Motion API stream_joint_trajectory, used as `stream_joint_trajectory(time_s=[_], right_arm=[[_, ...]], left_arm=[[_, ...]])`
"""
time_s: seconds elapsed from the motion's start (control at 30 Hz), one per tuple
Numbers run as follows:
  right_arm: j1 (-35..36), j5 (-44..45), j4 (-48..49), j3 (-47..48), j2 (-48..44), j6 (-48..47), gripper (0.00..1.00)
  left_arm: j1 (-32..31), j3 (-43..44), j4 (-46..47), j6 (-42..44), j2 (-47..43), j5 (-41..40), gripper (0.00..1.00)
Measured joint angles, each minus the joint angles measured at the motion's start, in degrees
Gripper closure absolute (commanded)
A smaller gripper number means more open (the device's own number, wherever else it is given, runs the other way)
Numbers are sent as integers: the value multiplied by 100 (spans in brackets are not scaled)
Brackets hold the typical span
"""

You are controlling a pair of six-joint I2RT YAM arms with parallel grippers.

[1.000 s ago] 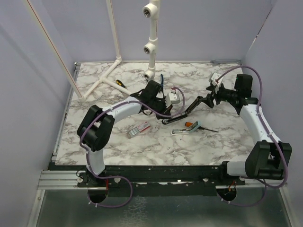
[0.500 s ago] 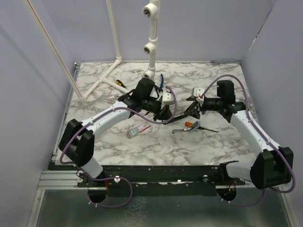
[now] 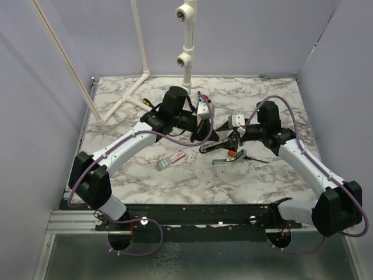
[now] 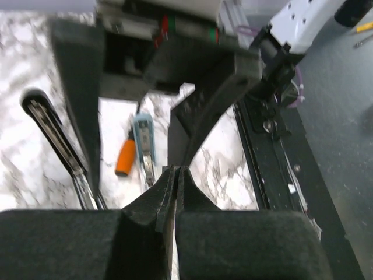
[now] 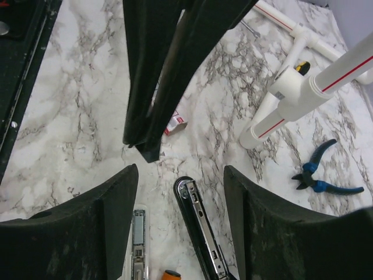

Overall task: Load the staples into the stapler
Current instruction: Pick up the stapler, then place the staple at the center of the board.

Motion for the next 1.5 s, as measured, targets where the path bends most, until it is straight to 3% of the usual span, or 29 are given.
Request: stream_joint_trajectory(time_s=[0.27,0.6,0.73,1.03,1.37,1.5], right_arm=[[0,-98,361,-52,-297,680,38],[2,195,382,-50,-466,844,37],[0,533,326,-52,-455,671,37],[0,1252,15,-52,-378,354,36],[-46,1845,-258,-402,-391,334,36],[-81,1906,-306,-439,-326,332,36]], left_arm=[[61,752,767,-1145,140,140,100],[299,26,1338,-1902,68,181,100],[420,-433,929,-1366,-125,-72,100],[341,-1733,223,487,-378,-1510,100],[-481,-2822,931,822,-125,-2715,100],[-623,-3018,1279,811,-13,-2944,85]])
